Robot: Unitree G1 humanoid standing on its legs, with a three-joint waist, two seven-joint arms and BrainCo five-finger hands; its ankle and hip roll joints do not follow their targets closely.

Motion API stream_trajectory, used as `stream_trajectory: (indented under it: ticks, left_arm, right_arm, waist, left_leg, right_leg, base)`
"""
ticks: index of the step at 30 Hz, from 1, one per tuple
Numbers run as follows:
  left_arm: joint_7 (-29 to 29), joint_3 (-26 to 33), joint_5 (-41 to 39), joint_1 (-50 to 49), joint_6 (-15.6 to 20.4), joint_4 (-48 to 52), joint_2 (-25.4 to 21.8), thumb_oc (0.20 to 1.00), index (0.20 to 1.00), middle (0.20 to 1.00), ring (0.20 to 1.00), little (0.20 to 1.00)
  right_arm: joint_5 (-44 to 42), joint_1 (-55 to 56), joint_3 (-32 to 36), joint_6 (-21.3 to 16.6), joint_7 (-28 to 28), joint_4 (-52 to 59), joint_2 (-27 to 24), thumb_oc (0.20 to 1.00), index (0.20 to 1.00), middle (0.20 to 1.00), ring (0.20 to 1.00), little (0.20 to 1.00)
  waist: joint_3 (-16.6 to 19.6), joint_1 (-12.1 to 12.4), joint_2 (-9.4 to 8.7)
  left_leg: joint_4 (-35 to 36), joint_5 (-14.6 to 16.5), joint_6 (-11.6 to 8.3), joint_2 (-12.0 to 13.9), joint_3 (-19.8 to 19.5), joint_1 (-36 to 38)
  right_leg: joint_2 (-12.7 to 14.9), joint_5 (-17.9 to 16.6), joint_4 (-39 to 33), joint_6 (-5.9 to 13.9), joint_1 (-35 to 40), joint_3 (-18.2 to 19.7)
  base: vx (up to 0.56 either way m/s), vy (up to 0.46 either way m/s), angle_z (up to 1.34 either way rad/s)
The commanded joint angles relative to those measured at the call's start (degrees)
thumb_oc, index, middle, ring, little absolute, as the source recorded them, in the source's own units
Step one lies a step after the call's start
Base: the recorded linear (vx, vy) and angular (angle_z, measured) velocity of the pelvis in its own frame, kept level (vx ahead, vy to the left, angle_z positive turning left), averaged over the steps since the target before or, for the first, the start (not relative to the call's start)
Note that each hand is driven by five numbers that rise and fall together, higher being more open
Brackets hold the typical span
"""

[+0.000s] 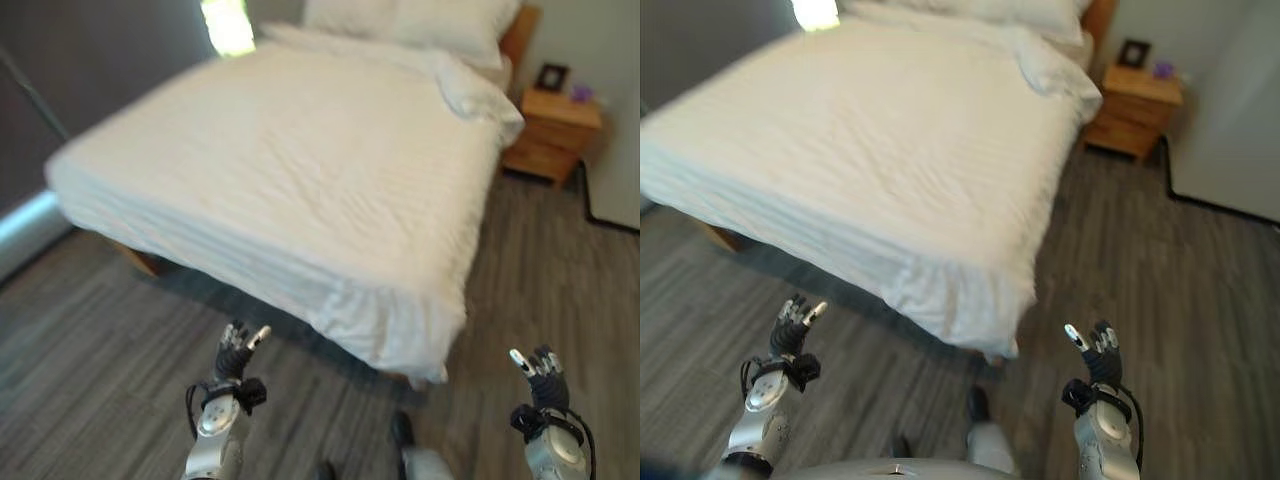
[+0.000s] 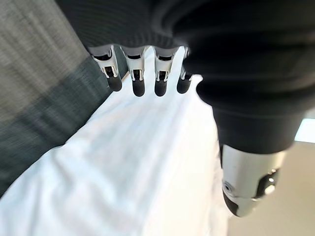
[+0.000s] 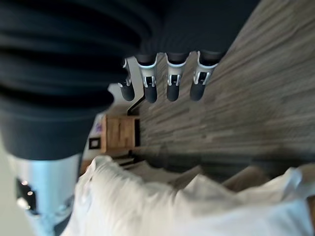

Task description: Making the bed.

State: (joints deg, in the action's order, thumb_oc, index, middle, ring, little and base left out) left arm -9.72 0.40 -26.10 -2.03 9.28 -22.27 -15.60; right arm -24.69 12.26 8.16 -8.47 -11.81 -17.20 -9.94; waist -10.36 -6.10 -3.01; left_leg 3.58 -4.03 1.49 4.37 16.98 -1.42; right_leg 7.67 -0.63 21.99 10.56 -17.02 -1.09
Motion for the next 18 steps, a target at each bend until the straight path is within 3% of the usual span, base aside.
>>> stream_trajectory:
  ticks: [1, 2, 4, 5, 6, 7, 8, 9, 10, 11, 12, 13, 15, 16, 18]
  left_arm:
    - [0.15, 3.02, 0.65, 0.94, 2.92, 2.43, -2.52, 1.000, 1.000, 1.000, 1.000, 1.000]
    - [-0.11, 3.97, -0.50, -0.12, 3.23, 2.67, -2.05, 1.000, 1.000, 1.000, 1.000, 1.000]
    - [-0.79, 4.71, -0.95, -1.16, 3.68, 2.81, -1.87, 1.000, 1.000, 1.000, 1.000, 1.000]
    - [-1.90, 7.60, -1.70, -3.41, 4.60, 3.82, -2.48, 1.000, 1.000, 1.000, 1.000, 1.000]
    - [-1.85, 8.86, -1.23, -4.13, 4.68, 4.10, -2.46, 1.000, 1.000, 1.000, 1.000, 1.000]
    - [-1.58, 8.94, -0.63, -4.07, 4.54, 3.46, -2.70, 1.000, 1.000, 1.000, 1.000, 1.000]
    - [-0.56, 8.57, -2.09, -3.11, 4.50, 2.50, -1.99, 1.000, 1.000, 1.000, 1.000, 1.000]
    - [0.64, 8.02, -4.14, -3.39, 4.97, 3.63, -0.43, 1.000, 1.000, 1.000, 1.000, 1.000]
    - [1.38, 7.17, -3.24, -4.35, 4.94, 4.98, 0.39, 1.000, 1.000, 1.000, 1.000, 1.000]
    - [1.36, 7.15, -3.23, -4.34, 4.92, 5.00, 0.38, 1.000, 1.000, 1.000, 1.000, 1.000]
    - [1.75, 6.35, -3.81, -4.61, 4.68, 4.90, 1.10, 1.000, 1.000, 1.000, 1.000, 1.000]
    - [2.18, 6.14, -4.22, -5.11, 4.35, 5.51, 1.48, 1.000, 1.000, 1.000, 1.000, 1.000]
    - [3.08, 3.59, -3.46, -4.78, 3.38, 5.37, 1.82, 1.000, 1.000, 1.000, 1.000, 1.000]
    - [4.10, 1.26, -3.75, -4.91, 2.67, 6.03, 2.25, 1.000, 1.000, 1.000, 1.000, 1.000]
    - [4.54, 0.05, -3.98, -4.58, 2.40, 6.07, 2.34, 1.000, 1.000, 1.000, 1.000, 1.000]
  right_arm:
    - [1.99, -2.92, -0.99, -2.92, -0.66, 3.88, -0.22, 1.000, 1.000, 1.000, 1.000, 1.000]
    - [2.64, -5.34, -2.09, -2.86, -1.61, 3.50, -0.69, 1.000, 1.000, 1.000, 1.000, 1.000]
    - [2.47, -7.94, -3.89, -2.92, -1.71, 4.37, -1.16, 1.000, 1.000, 1.000, 1.000, 1.000]
    - [2.35, -10.37, -6.09, -3.36, -0.35, 7.55, -2.48, 1.000, 1.000, 1.000, 1.000, 1.000]
    - [2.25, -9.25, -6.15, -3.45, 1.32, 8.40, -3.96, 1.000, 1.000, 1.000, 1.000, 1.000]
    - [2.43, -7.48, -4.75, -3.55, 1.81, 8.11, -5.23, 1.000, 1.000, 1.000, 1.000, 1.000]
    - [3.32, -5.30, -2.26, -3.27, 1.67, 8.02, -7.51, 1.000, 1.000, 1.000, 1.000, 1.000]
    - [3.82, -5.52, -0.27, -3.10, 1.29, 7.91, -10.05, 1.000, 1.000, 1.000, 1.000, 1.000]
    - [1.69, -6.30, 1.44, -3.77, 0.74, 6.48, -9.60, 1.000, 1.000, 1.000, 1.000, 1.000]
    - [1.67, -6.32, 1.47, -3.79, 0.76, 6.45, -9.59, 1.000, 1.000, 1.000, 1.000, 1.000]
    - [-0.40, -5.72, 2.36, -4.29, 0.68, 5.77, -7.88, 1.000, 1.000, 1.000, 1.000, 1.000]
    - [-0.92, -5.33, 2.53, -4.43, 1.07, 6.12, -7.40, 1.000, 1.000, 1.000, 1.000, 1.000]
    - [-1.83, -4.56, 3.22, -4.85, 0.81, 5.84, -6.11, 1.000, 1.000, 1.000, 1.000, 1.000]
    - [-2.15, -4.48, 2.03, -4.95, 0.60, 6.44, -4.65, 1.000, 1.000, 1.000, 1.000, 1.000]
    - [-2.01, -4.38, 1.46, -4.86, 0.59, 6.29, -4.30, 1.000, 1.000, 1.000, 1.000, 1.000]
  waist:
    - [1.84, 2.36, 0.67]
    - [3.12, 4.87, 0.33]
    - [3.89, 6.95, -0.87]
    - [4.70, 9.88, -2.79]
    - [4.22, 9.67, -2.39]
    - [3.65, 9.11, -1.62]
    - [1.68, 8.09, -0.98]
    - [-0.24, 8.14, -1.39]
    - [-0.47, 8.02, -2.51]
    - [-0.37, 8.01, -2.53]
    - [0.34, 8.03, -2.83]
    - [1.13, 7.80, -2.75]
    - [3.17, 6.26, -1.41]
    - [4.03, 5.27, -0.66]
    - [4.23, 4.90, -0.49]
  left_leg:
    - [1.42, 0.27, -2.12, 0.90, -2.78, 0.05]
    - [1.03, -0.89, -2.36, 1.94, 1.64, -0.96]
    - [0.19, -1.87, -2.85, 2.94, 4.89, -2.13]
    - [-0.63, -3.72, -5.83, 6.48, 8.39, -3.99]
    - [-1.34, -7.43, -8.02, 10.66, 10.03, -5.02]
    - [-1.78, -9.96, -9.66, 13.21, 8.53, -5.86]
    - [-5.11, -10.44, -10.68, 14.75, 5.43, -7.10]
    - [-11.96, -5.28, -10.02, 10.77, -7.71, -7.55]
    - [-18.76, 0.94, -9.28, 4.50, -15.20, -6.54]
    - [-18.91, 0.93, -9.20, 4.44, -15.21, -6.78]
    - [-16.87, 4.48, -7.40, 0.28, -17.07, -5.73]
    - [-14.16, 5.56, -6.01, -1.24, -17.04, -4.41]
    - [-7.45, 4.31, -4.44, -1.16, -13.76, -0.91]
    - [-3.46, 3.17, -4.22, -1.32, -14.39, 0.76]
    - [-2.75, 2.86, -4.36, -1.63, -14.83, 1.11]
  right_leg:
    - [7.43, -1.76, -11.74, -1.03, 15.86, -7.30]
    - [11.48, -2.75, -9.63, -0.55, 19.75, -11.14]
    - [13.77, -4.73, -9.06, 0.64, 22.11, -11.88]
    - [13.00, -2.01, -15.62, 2.65, 25.01, -15.41]
    - [8.75, 2.80, -21.78, 1.16, 25.74, -14.84]
    - [5.57, 4.64, -22.33, -0.48, 26.12, -13.23]
    - [3.76, 5.90, -21.34, -1.99, 26.48, -13.64]
    - [3.76, 5.18, -20.80, -2.97, 24.97, -11.95]
    - [3.76, 3.56, -21.15, -3.61, 23.33, -9.72]
    - [3.81, 3.46, -21.19, -3.57, 23.19, -9.73]
    - [2.32, 3.08, -21.79, -4.03, 22.65, -7.31]
    - [1.52, 2.85, -21.90, -4.20, 22.10, -6.45]
    - [-0.36, 2.49, -22.56, -4.29, 21.38, -6.94]
    - [-0.98, 2.13, -22.87, -4.23, 20.55, -6.70]
    - [-0.92, 1.90, -22.91, -4.16, 20.34, -6.63]
  base:
    - [-0.28, -0.099, -1.46]
    - [-0.37, -0.172, -1.47]
    - [-0.36, -0.365, -2.12]
    - [-0.39, -0.779, -2.19]
    - [-0.34, -0.976, -2.47]
    - [-0.26, -0.818, -1.98]
    - [-0.29, -0.682, -1.34]
    - [-0.37, -0.659, 0.12]
    - [-0.27, -0.421, -0.14]
    - [-0.12, -0.346, -1.07]
    - [0.00, -0.141, -1.43]
    - [0.01, -0.156, -1.19]
    - [0.01, 0.008, -0.60]
    - [-0.01, 0.051, -0.13]
    - [-0.03, 0.056, 0.30]
